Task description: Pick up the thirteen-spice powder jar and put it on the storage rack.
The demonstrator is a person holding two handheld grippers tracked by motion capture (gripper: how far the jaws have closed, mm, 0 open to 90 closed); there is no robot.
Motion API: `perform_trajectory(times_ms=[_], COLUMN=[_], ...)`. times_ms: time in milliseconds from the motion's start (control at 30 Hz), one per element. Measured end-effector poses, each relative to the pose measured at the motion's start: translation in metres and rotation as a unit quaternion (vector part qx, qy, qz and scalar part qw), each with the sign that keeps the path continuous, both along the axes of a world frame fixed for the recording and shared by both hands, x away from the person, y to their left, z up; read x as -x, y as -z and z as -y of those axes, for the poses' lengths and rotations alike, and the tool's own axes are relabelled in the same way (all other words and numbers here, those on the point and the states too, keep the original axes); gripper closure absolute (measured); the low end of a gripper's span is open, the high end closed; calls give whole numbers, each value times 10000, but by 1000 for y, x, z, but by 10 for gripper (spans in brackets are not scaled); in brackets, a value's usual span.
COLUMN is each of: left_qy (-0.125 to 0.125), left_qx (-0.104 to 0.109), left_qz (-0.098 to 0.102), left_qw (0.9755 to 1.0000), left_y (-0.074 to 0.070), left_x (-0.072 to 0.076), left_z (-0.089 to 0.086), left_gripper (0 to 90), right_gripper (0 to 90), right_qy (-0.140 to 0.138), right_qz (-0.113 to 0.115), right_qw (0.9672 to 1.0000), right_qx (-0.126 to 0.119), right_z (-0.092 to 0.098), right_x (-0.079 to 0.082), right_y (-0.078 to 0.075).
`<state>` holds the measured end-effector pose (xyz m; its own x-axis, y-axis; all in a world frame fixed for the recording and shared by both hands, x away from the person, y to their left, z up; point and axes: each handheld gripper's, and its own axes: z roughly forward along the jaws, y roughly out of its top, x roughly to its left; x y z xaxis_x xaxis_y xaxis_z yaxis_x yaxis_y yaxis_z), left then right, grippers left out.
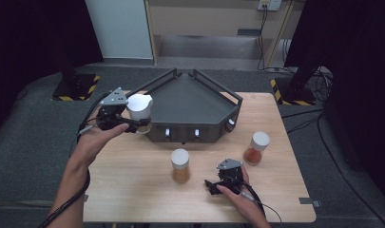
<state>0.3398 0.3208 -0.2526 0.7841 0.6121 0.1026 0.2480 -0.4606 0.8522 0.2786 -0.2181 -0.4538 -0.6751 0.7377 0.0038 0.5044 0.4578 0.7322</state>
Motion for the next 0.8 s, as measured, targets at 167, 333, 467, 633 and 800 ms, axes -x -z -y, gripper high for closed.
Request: perform_trajectory(times_ms=[167,333,467,633,800], left_qy=[11,66,80,101,124], left_qx=[25,15,48,45,44], left_qz=[8,24,32,34,21], left_qw=[10000,10000,10000,9999,9999], left_y=[-2,-2,-3,-6,-8], left_x=[-6,-10,-15,-22,-29], left_z=[1,2,2,3,5], left_gripper=[292,292,292,292,292], right_gripper=[8,8,8,8,8], right_qy=[0,0,-5,-4,-3], right_qz=[1,4,9,9,8], right_qw=[10000,10000,10000,10000,10000], right_qx=[0,0,0,1,0], right_z=[0,0,0,0,0], right_x=[0,0,0,0,0], right_y=[0,0,0,0,0])
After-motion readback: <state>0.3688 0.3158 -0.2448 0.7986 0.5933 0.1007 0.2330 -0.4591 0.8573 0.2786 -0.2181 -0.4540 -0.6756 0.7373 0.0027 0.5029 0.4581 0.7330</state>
